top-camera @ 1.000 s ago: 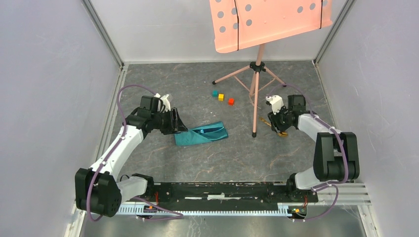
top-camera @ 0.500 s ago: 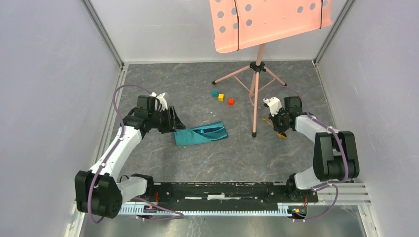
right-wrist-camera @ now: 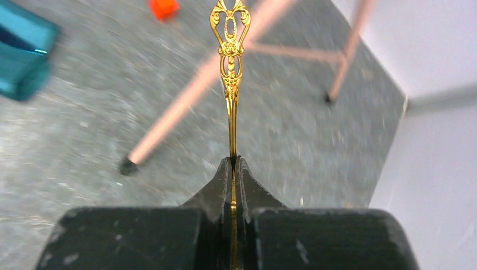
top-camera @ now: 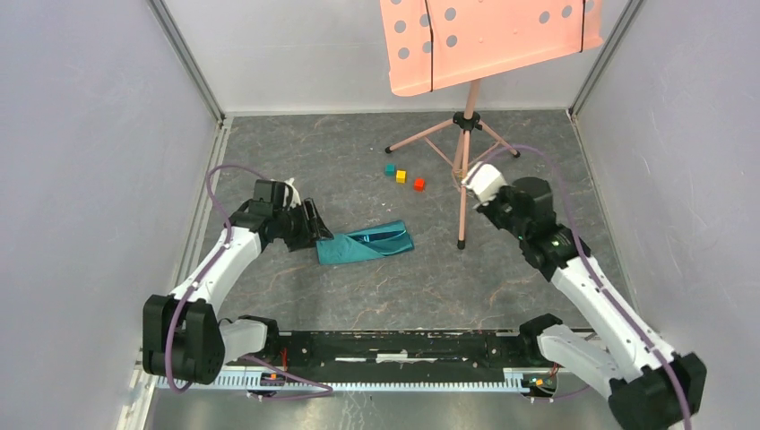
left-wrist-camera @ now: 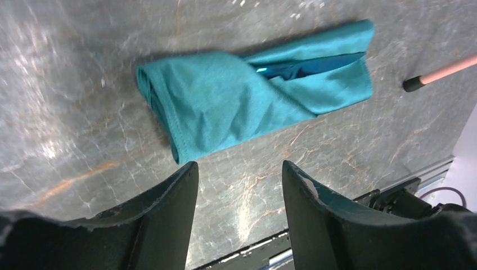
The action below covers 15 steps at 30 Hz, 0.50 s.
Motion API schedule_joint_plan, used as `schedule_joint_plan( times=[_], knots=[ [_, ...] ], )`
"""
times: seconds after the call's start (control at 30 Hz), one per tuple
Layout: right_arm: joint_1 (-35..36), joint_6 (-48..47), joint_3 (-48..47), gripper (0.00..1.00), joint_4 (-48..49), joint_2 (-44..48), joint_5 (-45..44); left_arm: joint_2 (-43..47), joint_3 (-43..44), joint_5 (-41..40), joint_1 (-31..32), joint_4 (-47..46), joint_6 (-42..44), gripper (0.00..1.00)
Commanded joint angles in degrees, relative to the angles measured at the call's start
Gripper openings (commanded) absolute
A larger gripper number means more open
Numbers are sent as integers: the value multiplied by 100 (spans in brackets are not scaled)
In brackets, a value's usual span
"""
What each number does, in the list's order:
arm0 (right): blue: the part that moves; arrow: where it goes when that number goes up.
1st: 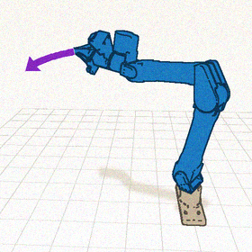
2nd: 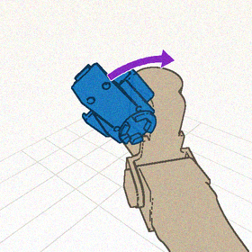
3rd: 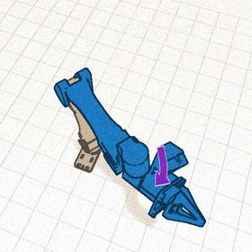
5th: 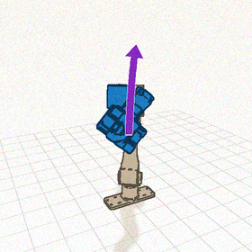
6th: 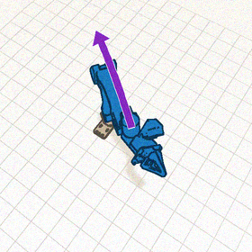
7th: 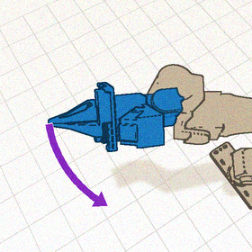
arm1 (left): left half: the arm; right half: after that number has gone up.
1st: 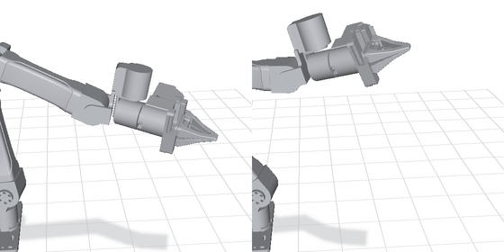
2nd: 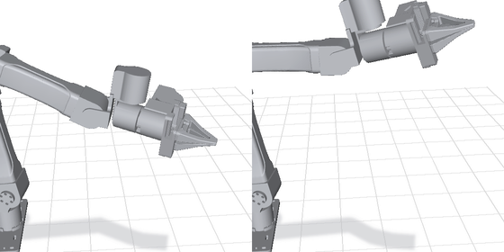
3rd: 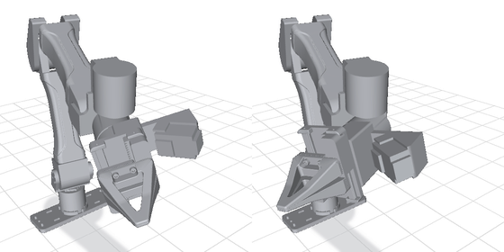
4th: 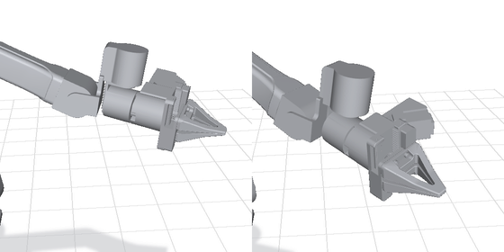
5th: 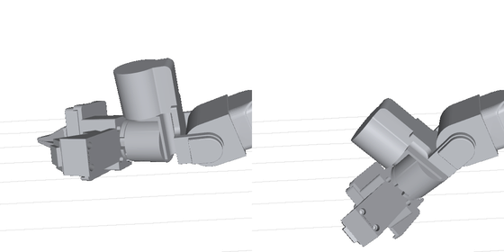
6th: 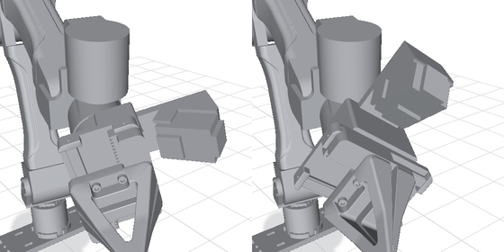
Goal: Fold the napkin into a case and place the utensils inside
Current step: Insert the knife into the folded napkin.
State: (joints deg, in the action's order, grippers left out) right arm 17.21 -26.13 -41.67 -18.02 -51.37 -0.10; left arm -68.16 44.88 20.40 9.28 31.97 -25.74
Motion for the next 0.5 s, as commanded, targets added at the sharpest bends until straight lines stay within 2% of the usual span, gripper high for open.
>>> schedule_joint_plan(
  times=[0.0, 0.17, 0.27, 0.47],
  knots=[
    [1313, -545, -921, 0, -534, -669, -126, -80, -438, -77, -31, -319, -852, 62],
    [2739, -925, -2248, 0, -1438, -2160, -300, -9, -814, -553, -31, -459, -1038, 61],
    [3187, -1078, -3012, 0, -1971, -3154, -57, -8, -911, -788, -31, -489, -1047, 60],
    [3617, -1225, -3907, 0, -2356, -4580, -146, -37, -991, -1038, -36, -670, -1018, 57]
  ],
)
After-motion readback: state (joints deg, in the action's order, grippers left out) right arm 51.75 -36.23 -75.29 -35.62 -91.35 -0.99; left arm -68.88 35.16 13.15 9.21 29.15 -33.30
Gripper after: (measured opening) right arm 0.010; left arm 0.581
